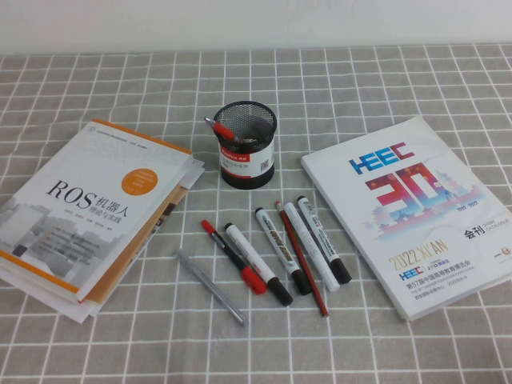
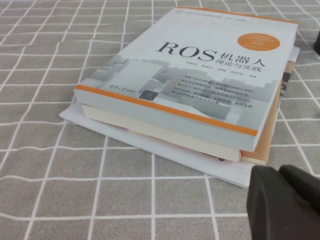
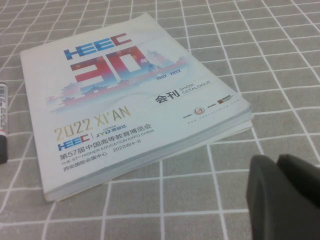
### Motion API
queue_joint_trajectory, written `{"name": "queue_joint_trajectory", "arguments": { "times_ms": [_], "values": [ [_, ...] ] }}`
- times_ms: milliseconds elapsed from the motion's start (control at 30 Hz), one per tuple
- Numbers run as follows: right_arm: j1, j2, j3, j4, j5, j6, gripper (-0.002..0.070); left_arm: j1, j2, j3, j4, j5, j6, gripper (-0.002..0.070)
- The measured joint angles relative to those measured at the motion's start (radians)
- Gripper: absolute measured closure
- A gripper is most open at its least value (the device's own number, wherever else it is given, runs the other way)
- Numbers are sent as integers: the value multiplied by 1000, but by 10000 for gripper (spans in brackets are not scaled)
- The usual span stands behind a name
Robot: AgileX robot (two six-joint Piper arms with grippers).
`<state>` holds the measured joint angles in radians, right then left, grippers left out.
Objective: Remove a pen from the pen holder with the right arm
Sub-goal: 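Take a marker out of the pen holder and lay it on the table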
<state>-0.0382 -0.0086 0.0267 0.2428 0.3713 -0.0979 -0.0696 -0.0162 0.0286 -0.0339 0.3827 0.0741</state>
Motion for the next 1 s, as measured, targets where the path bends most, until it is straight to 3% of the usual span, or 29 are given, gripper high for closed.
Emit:
{"name": "queue_joint_trajectory", "arguments": {
  "times_ms": [467, 1000],
  "values": [
    [0, 0, 0, 15, -68, 0, 689, 0, 0, 0, 0, 0, 0, 678],
    [0, 0, 0, 424, -293, 0, 689, 0, 0, 0, 0, 0, 0, 678]
  ]
}}
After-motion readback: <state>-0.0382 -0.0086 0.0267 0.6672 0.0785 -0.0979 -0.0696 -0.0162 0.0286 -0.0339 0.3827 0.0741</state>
